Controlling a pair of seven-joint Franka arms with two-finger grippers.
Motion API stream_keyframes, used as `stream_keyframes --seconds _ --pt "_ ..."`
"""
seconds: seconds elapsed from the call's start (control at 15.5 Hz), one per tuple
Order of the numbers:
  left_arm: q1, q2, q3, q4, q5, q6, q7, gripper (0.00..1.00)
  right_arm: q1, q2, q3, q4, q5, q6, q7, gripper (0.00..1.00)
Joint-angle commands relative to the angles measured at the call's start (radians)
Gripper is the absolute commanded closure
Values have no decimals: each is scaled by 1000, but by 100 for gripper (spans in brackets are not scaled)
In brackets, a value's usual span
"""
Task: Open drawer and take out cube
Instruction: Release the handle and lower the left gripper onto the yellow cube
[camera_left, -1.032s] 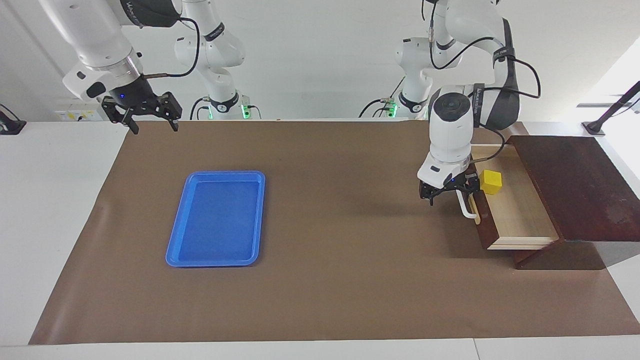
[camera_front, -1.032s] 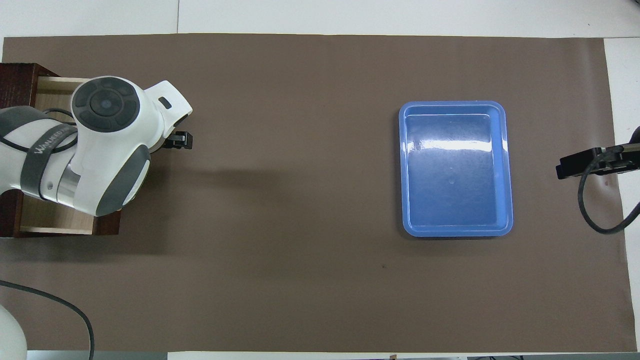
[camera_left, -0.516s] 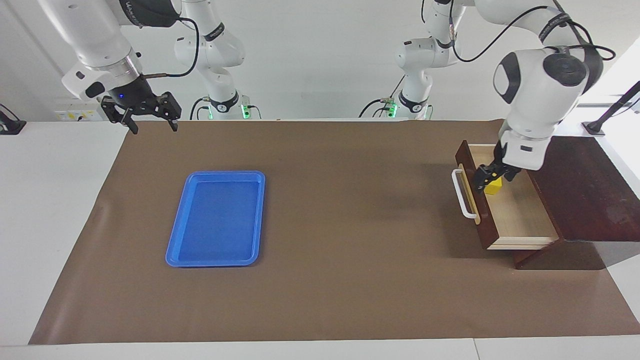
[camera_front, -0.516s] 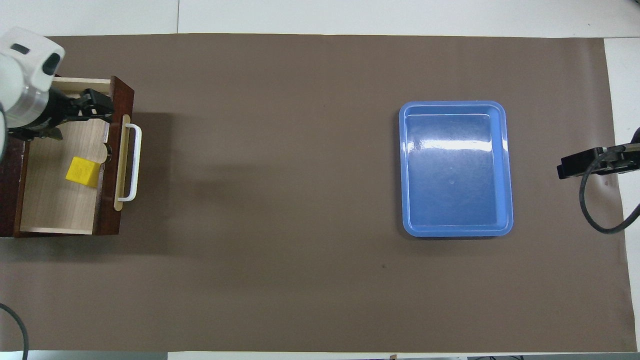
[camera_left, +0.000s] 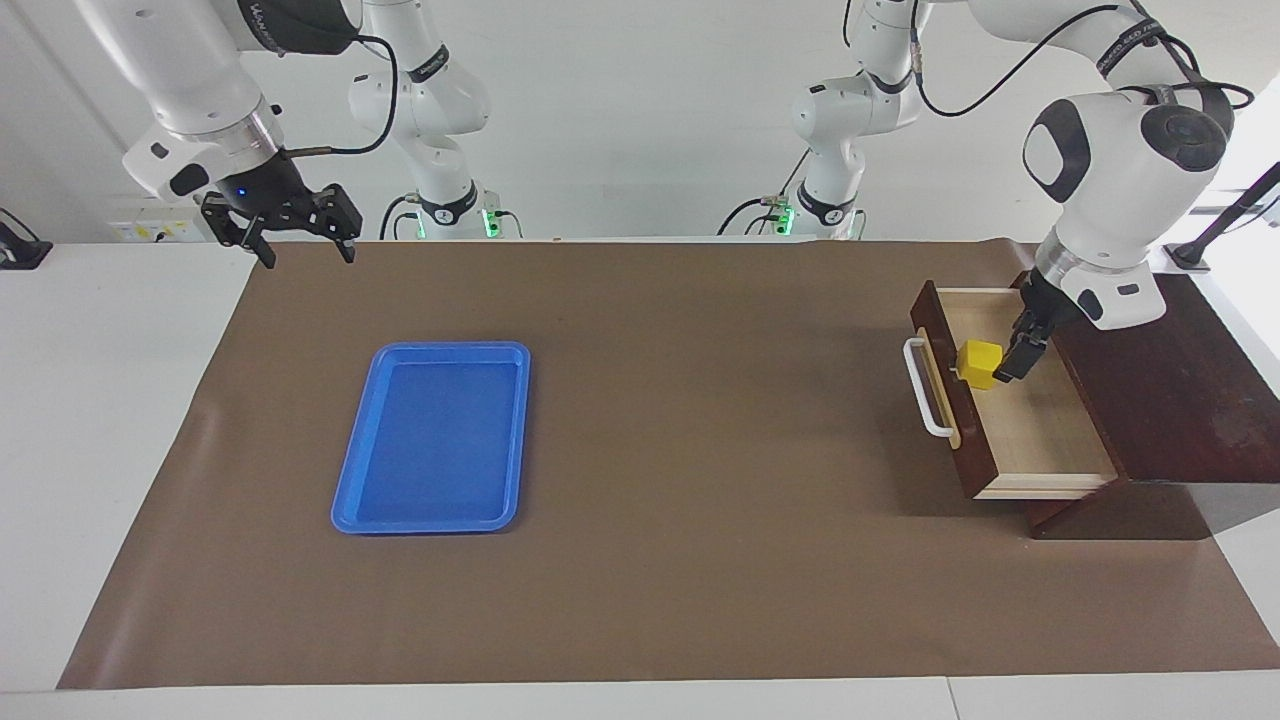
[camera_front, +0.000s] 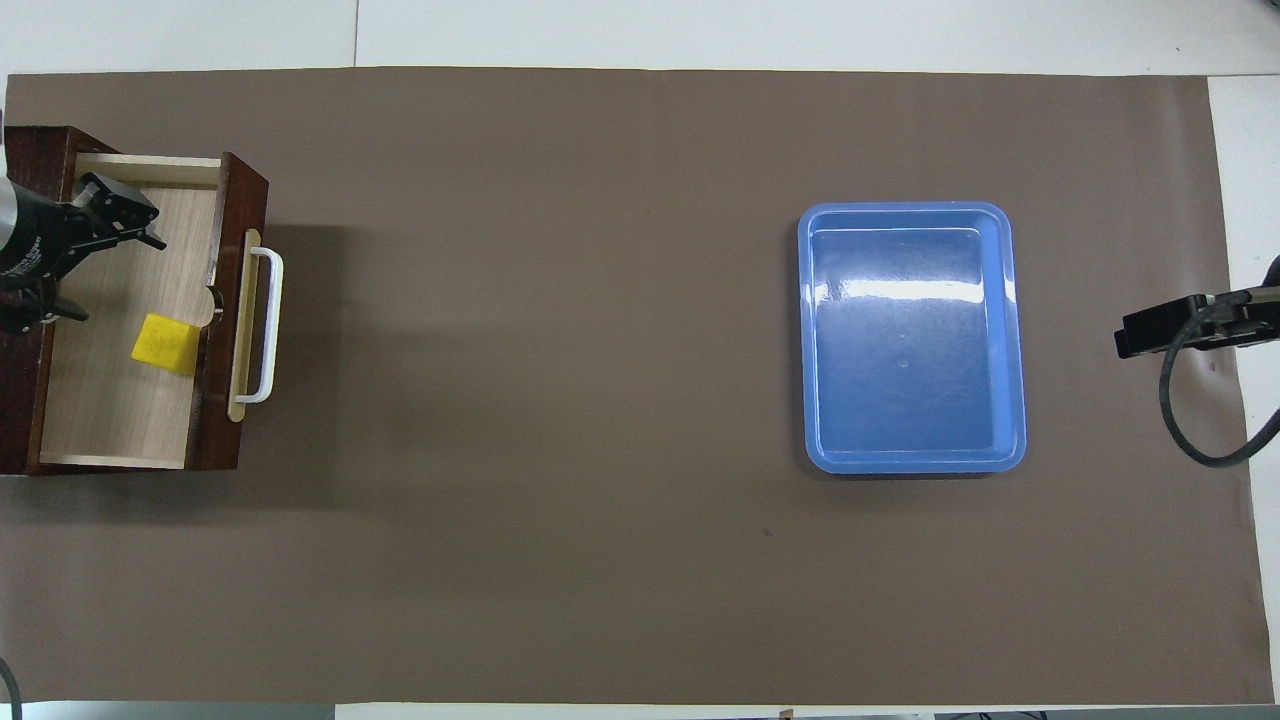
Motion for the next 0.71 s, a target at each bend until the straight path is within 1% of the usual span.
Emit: stream_keyframes --seconds 0.0,0.13,0.32,0.52,0.65 --pt "37 -92 -1 -182 -11 111 -76 0 -3 -4 -3 2 -9 -10 -28 0" --pt "52 -102 -3 -223 -11 135 -90 0 -3 -4 -3 2 -9 -10 -28 0" --pt "61 -95 -3 -240 -11 161 -109 0 4 -4 -3 2 -9 -5 -27 0" --pt "63 -96 -3 -285 -11 238 -171 0 -3 -2 -3 4 -7 -5 -28 0" --pt "61 -93 -3 -301 -11 255 -213 0 -3 -2 -3 5 -7 -4 -28 0"
